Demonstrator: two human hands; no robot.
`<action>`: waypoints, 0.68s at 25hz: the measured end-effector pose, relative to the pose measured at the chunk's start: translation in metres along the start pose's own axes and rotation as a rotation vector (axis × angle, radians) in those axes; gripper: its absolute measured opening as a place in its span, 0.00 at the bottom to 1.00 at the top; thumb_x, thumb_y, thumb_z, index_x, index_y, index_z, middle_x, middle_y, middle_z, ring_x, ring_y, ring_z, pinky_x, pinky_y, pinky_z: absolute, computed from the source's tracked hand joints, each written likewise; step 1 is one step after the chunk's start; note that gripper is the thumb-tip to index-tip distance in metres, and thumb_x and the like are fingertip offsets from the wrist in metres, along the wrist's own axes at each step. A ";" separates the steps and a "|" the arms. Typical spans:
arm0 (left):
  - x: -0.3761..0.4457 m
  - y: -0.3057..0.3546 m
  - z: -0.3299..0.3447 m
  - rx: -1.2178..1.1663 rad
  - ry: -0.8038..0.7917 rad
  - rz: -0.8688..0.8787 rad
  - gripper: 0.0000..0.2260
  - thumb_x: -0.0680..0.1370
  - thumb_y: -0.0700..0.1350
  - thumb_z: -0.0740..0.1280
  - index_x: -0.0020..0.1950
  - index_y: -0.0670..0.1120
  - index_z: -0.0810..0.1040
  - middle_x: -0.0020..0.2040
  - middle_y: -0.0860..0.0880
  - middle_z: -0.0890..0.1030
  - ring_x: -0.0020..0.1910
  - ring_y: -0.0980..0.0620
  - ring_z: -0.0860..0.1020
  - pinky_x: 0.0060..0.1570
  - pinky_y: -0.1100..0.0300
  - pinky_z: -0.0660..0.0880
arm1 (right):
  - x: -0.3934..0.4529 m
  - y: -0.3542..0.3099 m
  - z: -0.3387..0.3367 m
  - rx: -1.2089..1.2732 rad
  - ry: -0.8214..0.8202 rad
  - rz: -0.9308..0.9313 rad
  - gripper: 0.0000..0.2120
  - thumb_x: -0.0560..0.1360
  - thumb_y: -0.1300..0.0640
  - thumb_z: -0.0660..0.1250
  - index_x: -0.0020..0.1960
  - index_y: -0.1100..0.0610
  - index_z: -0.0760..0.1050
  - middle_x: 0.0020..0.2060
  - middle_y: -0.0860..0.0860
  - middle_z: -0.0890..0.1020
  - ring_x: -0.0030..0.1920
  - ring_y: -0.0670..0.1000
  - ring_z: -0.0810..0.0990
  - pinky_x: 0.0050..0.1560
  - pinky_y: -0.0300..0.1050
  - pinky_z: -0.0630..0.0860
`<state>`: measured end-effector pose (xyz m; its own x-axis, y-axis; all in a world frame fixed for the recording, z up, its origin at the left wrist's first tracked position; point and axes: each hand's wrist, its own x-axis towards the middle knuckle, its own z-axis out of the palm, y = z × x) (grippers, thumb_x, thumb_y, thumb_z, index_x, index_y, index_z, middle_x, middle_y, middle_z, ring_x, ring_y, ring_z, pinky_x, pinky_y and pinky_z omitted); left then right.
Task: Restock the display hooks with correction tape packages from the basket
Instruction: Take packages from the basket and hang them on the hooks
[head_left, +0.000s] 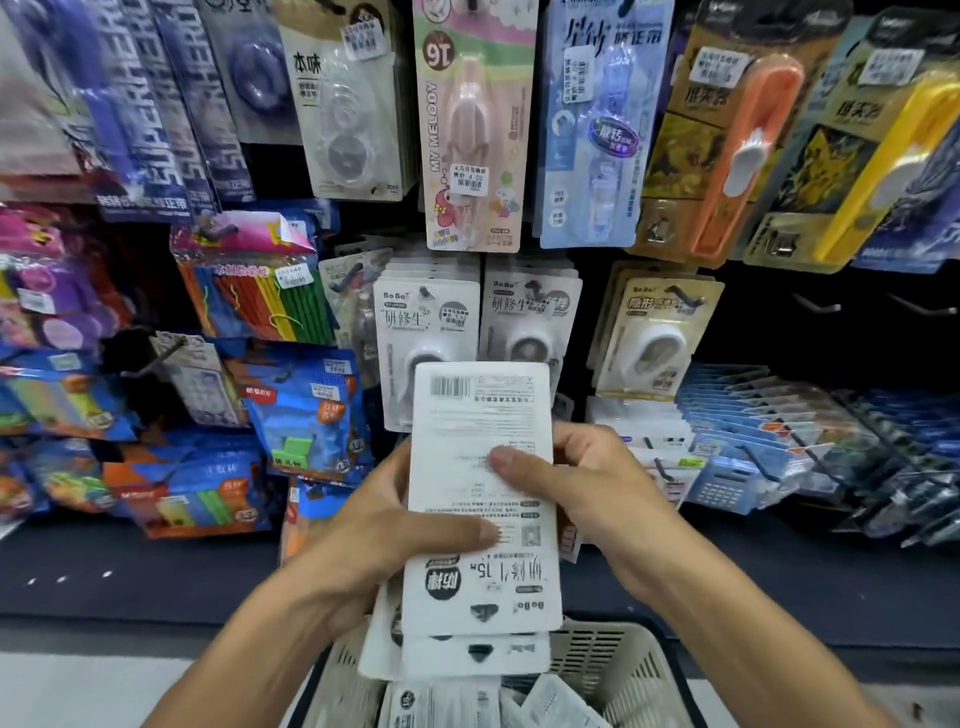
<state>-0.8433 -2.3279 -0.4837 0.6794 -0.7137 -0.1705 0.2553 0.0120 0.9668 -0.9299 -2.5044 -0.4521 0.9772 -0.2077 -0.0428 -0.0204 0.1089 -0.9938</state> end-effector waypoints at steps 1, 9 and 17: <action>0.000 -0.002 0.002 -0.045 -0.005 -0.015 0.37 0.56 0.39 0.83 0.65 0.52 0.78 0.57 0.41 0.86 0.53 0.37 0.85 0.47 0.45 0.83 | 0.001 0.001 0.001 0.038 0.056 0.028 0.08 0.77 0.58 0.71 0.55 0.58 0.83 0.49 0.54 0.88 0.48 0.54 0.88 0.42 0.43 0.83; 0.001 -0.006 0.014 -0.147 0.024 -0.039 0.33 0.59 0.34 0.80 0.62 0.51 0.80 0.56 0.40 0.86 0.52 0.36 0.85 0.47 0.44 0.84 | 0.009 0.007 -0.009 0.647 0.343 0.100 0.11 0.79 0.49 0.66 0.57 0.53 0.81 0.49 0.52 0.88 0.40 0.50 0.87 0.36 0.47 0.84; -0.002 0.012 0.003 -0.434 0.116 -0.075 0.18 0.67 0.42 0.73 0.56 0.43 0.87 0.55 0.37 0.86 0.46 0.38 0.87 0.46 0.40 0.84 | 0.001 0.015 -0.028 -0.613 0.245 -0.735 0.18 0.71 0.70 0.72 0.56 0.53 0.81 0.62 0.47 0.81 0.69 0.47 0.75 0.69 0.43 0.72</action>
<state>-0.8438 -2.3290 -0.4715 0.7147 -0.6406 -0.2809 0.5543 0.2737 0.7860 -0.9348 -2.5301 -0.4702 0.7214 -0.2247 0.6551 0.4009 -0.6358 -0.6595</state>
